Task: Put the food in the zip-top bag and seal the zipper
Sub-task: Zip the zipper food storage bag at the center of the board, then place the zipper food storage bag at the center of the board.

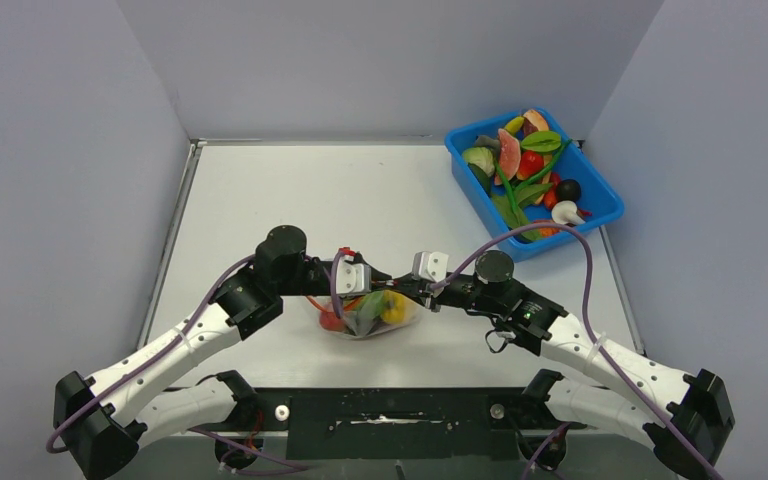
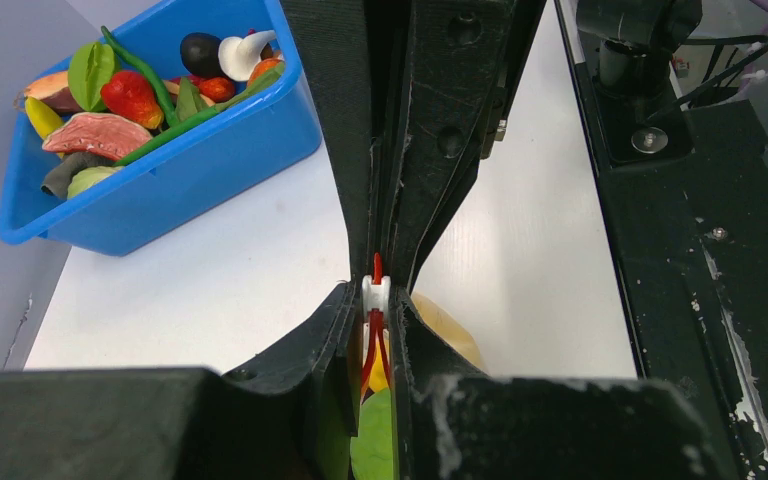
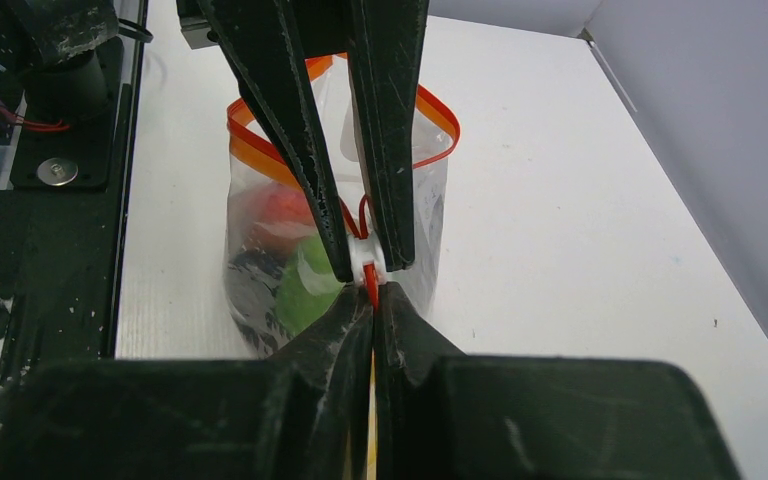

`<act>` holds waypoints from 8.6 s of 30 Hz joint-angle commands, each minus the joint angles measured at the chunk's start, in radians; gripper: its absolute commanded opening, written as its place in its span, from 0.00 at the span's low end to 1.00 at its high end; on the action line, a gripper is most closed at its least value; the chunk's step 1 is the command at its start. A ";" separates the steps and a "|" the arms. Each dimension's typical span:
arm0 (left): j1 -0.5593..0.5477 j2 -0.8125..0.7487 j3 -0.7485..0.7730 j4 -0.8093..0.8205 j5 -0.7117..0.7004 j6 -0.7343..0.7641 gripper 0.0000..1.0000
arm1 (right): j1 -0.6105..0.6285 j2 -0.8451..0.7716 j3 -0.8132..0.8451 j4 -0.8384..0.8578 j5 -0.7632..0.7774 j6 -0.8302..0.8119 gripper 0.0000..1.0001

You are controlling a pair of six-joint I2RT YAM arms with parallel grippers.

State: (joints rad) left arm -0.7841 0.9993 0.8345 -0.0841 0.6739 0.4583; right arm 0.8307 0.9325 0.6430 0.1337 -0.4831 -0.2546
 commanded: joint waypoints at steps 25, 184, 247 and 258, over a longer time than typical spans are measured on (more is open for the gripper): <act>-0.004 -0.065 0.018 -0.122 -0.110 0.040 0.00 | -0.026 -0.088 0.006 0.034 0.021 -0.027 0.00; -0.001 -0.287 0.108 -0.499 -0.349 -0.001 0.00 | -0.408 -0.303 0.024 -0.227 0.246 0.077 0.00; 0.524 -0.002 -0.029 -0.198 -0.730 -0.662 0.00 | -0.431 -0.199 0.139 -0.201 0.230 0.270 0.98; 0.634 0.004 -0.102 -0.158 -0.817 -0.830 0.00 | -0.432 -0.141 0.220 -0.329 0.461 0.552 0.98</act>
State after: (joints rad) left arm -0.1726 1.0187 0.7338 -0.3164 -0.0940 -0.2806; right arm 0.4004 0.7681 0.7830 -0.1520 -0.1635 0.1314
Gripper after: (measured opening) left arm 0.106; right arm 0.977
